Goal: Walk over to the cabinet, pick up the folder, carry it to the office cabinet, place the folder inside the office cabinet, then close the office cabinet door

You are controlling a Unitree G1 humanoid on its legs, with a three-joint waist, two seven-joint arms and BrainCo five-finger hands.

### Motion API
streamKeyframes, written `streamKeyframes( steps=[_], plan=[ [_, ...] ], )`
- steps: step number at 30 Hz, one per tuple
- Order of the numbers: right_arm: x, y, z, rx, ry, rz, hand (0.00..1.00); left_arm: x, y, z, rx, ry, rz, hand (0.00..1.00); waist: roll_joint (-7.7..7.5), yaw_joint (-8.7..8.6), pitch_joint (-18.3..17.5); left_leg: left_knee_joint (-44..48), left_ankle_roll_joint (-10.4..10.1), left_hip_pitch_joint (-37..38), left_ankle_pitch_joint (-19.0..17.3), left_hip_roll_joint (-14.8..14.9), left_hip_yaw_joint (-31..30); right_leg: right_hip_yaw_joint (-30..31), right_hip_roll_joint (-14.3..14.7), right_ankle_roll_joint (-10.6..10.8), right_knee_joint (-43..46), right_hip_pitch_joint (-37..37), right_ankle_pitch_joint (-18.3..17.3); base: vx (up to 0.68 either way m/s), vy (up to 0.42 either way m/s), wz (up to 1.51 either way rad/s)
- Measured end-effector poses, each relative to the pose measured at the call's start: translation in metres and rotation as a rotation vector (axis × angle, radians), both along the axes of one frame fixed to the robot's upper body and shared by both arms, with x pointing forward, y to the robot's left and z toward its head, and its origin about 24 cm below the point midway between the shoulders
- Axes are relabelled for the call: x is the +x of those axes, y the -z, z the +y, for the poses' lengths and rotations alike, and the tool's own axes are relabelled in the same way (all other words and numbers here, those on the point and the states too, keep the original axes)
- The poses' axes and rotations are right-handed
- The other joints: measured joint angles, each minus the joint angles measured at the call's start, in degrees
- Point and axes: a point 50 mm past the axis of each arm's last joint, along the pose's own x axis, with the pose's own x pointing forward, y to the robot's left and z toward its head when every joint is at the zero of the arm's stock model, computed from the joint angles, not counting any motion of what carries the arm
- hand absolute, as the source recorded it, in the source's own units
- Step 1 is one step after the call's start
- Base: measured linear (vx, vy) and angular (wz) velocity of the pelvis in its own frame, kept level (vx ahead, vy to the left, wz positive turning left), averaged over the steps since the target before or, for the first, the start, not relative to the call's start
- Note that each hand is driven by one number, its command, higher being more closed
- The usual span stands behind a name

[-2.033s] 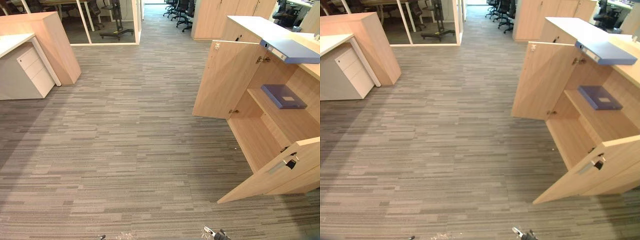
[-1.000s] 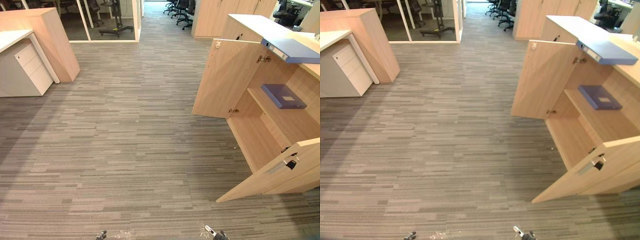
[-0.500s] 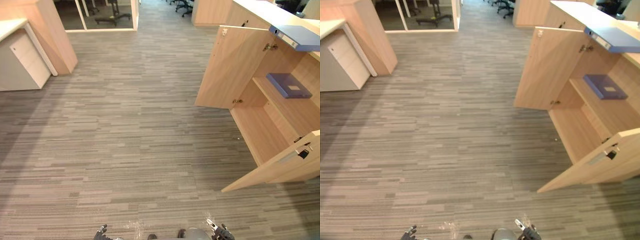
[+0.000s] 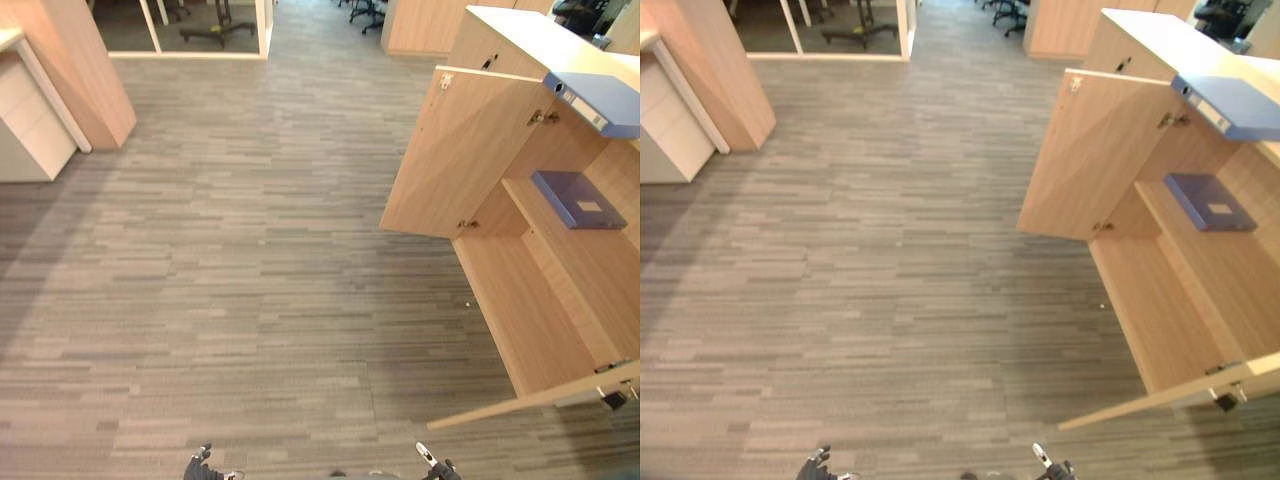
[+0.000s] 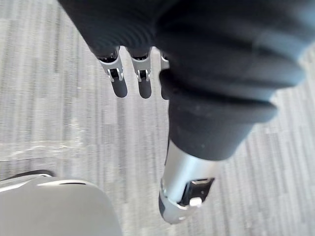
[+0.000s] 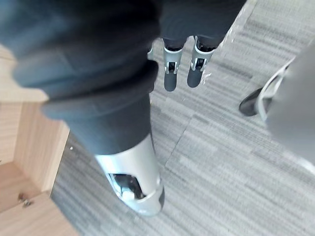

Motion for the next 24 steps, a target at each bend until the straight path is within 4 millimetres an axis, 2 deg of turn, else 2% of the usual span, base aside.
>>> streamKeyframes(
  steps=[1, 2, 4, 6, 7, 8, 9, 10, 11, 13, 14, 16, 18, 19, 20, 21, 22, 23, 24],
  plan=[
    [0.004, -0.001, 0.001, -0.002, -0.017, -0.01, 0.0, 0.004, -0.002, 0.0, -0.001, -0.013, -0.023, 0.0, -0.15, 0.98, 0.0, 8.3, 0.7, -2.8, 3.0, 2.8, 1.7, 1.6, 0.7, -0.6, -1.1, 2.2, -0.4, 0.49, 0.022, -0.9],
    [0.013, -0.002, 0.006, 0.001, -0.05, -0.019, 0.0, 0.013, -0.005, -0.002, -0.02, -0.048, -0.063, 0.0, -0.13, 1.69, 0.2, 16.8, 2.0, -6.6, -0.2, 6.4, 3.7, 4.9, 1.1, -1.0, -2.7, 5.1, -0.7, 0.5, 0.047, -0.98],
    [0.021, -0.002, 0.008, 0.002, -0.073, -0.018, 0.0, 0.022, -0.007, -0.011, -0.048, -0.059, -0.099, 0.0, -0.76, 2.23, 1.4, 17.3, 2.0, -9.6, -3.6, 6.9, 3.7, 7.8, -0.3, -1.0, -2.8, 6.6, -0.7, 0.32, 0.096, -0.86],
    [0.033, -0.004, 0.015, 0.001, -0.133, -0.023, 0.0, 0.032, -0.012, -0.018, -0.059, -0.051, -0.152, 0.0, -1.05, 3.95, 2.2, 9.4, 0.7, -14.3, -7.5, 5.5, 2.2, 11.7, -4.0, -0.6, -2.8, 7.5, -1.1, 0.24, 0.209, -0.98],
    [0.035, -0.004, 0.016, 0.004, -0.139, -0.027, 0.0, 0.033, -0.013, -0.019, -0.06, -0.052, -0.159, 0.0, -0.98, 4.16, 2.5, 6.1, 0.2, -15.2, -7.7, 4.8, 1.2, 12.3, -5.1, -0.1, -2.8, 7.9, -1.5, 0.29, 0.336, -0.82],
    [0.038, -0.005, 0.018, -0.001, -0.167, -0.032, 0.0, 0.033, -0.013, -0.019, -0.068, -0.068, -0.165, 0.0, -0.72, 4.3, 2.9, -7.2, -1.0, -16.2, -6.8, 1.8, -2.3, 12.9, -7.9, 3.2, -2.3, 8.9, -3.8, 0.26, 0.313, -0.49],
    [0.037, -0.005, 0.017, -0.005, -0.175, -0.029, 0.0, 0.031, -0.012, -0.021, -0.079, -0.083, -0.159, 0.0, 0.18, 4.28, 2.8, -18.5, -2.4, -15.5, -4.5, 0.5, -5.2, 13.0, -8.9, 5.5, -2.1, 9.5, -5.5, 0.28, 0.338, -0.37],
    [0.035, -0.004, 0.013, -0.015, -0.178, -0.022, 0.0, 0.028, -0.01, -0.023, -0.095, -0.105, -0.152, 0.0, 1.18, 4.36, 2.7, -23.1, -5.4, -14.5, 2.0, 0.2, -7.0, 13.3, -9.0, 7.3, -1.8, 10.0, -6.6, 0.26, 0.293, -0.16],
    [0.036, -0.004, 0.017, -0.008, -0.192, -0.018, 0.0, 0.028, -0.009, -0.022, -0.109, -0.162, -0.15, 0.0, 0.61, 4.69, 2.8, -26.3, -4.7, -12.3, 5.7, -2.0, -6.2, 14.3, -10.7, 8.2, -1.3, 10.1, -7.1, 0.32, 0.303, 0.02],
    [0.038, -0.004, 0.02, -0.007, -0.207, -0.023, 0.0, 0.024, -0.007, -0.017, -0.108, -0.21, -0.141, 0.0, 0.15, 4.91, 2.8, -28.4, -4.8, -10.8, 4.8, -3.7, -7.3, 15.9, -9.2, 6.7, -0.5, 8.6, -5.2, 0.32, 0.249, 0.01],
    [0.037, -0.004, 0.02, -0.011, -0.216, -0.017, 0.0, 0.021, -0.006, -0.014, -0.116, -0.271, -0.146, 0.0, -0.03, 5.62, 2.8, -25.6, -3.2, -11.1, 3.9, -5.3, -8.7, 15.5, -9.5, 6.6, -0.3, 9.0, -3.8, 0.25, 0.169, -0.12],
    [0.032, -0.001, 0.02, -0.001, -0.202, 0.006, 0.0, 0.013, -0.003, -0.008, -0.115, -0.346, -0.129, 0.0, -0.06, 5.48, 2.2, -22.5, -1.6, -10.8, 2.1, -6.2, -8.2, 18.2, -11.4, 7.7, -0.7, 10.3, -3.0, 0.25, 0.193, -0.28],
    [0.03, -0.001, 0.022, 0.002, -0.21, 0.013, 0.0, 0.001, 0.0, 0.002, -0.1, -0.41, -0.098, 0.0, -0.08, 6.23, 1.8, -17.7, -1.6, -11.6, 1.8, -6.3, -6.6, 21.0, -13.2, 9.1, -0.8, 10.3, -0.5, 0.28, 0.258, -0.8],
    [0.026, 0.001, 0.021, 0.006, -0.201, 0.023, 0.0, -0.017, 0.004, 0.004, -0.095, -0.456, -0.051, 0.0, -0.39, 6.78, 1.0, -16.8, -1.8, -12.4, -0.7, -7.7, -6.5, 22.1, -14.8, 9.8, 0.7, 9.6, -0.1, 0.18, 0.239, -1.16],
    [0.015, 0.002, 0.007, -0.014, -0.158, 0.048, 0.0, -0.042, 0.012, -0.005, -0.115, -0.512, 0.028, 0.0, 1.52, 6.95, -1.2, -25.9, 0.6, -9.2, 0.5, -9.0, -7.6, 22.6, -15.6, 10.1, 3.8, 7.5, -0.5, 0.16, 0.241, -1.12],
    [0.01, 0.003, 0.005, -0.013, -0.138, 0.059, 0.0, -0.048, 0.012, -0.003, -0.118, -0.556, 0.036, 0.0, 1.18, 6.88, -1.7, -26.1, 0.9, -7.9, 0.2, -9.6, -5.8, 23.5, -16.9, 10.4, 6.4, 6.7, -1.2, 0.2, 0.286, -1.17],
    [0.003, 0.003, -0.005, -0.022, -0.093, 0.071, 0.0, -0.06, 0.014, -0.003, -0.107, -0.574, 0.073, 0.0, 0.97, 7.12, -1.8, -29.3, 2.2, -3.7, -0.3, -11.9, -2.9, 26.8, -19.6, 10.3, 20.8, -0.5, -1.3, 0.14, 0.186, -0.81],
    [0.003, 0.003, -0.006, -0.023, -0.089, 0.07, 0.0, -0.062, 0.014, -0.003, -0.106, -0.577, 0.076, 0.0, 0.8, 7.08, -1.7, -30.0, 2.5, -2.8, -0.5, -12.4, -2.3, 27.3, -20.1, 10.0, 24.0, -2.0, -1.2, 0.22, 0.287, -0.9],
    [0.003, 0.002, -0.01, -0.026, -0.069, 0.065, 0.0, -0.066, 0.014, -0.001, -0.103, -0.59, 0.083, 0.0, 0.04, 6.59, -1.2, -31.7, 3.6, 0.4, -1.2, -14.3, -0.3, 28.1, -22.2, 6.7, 34.7, -6.9, 1.1, 0.1, 0.143, -0.45]
  ],
)
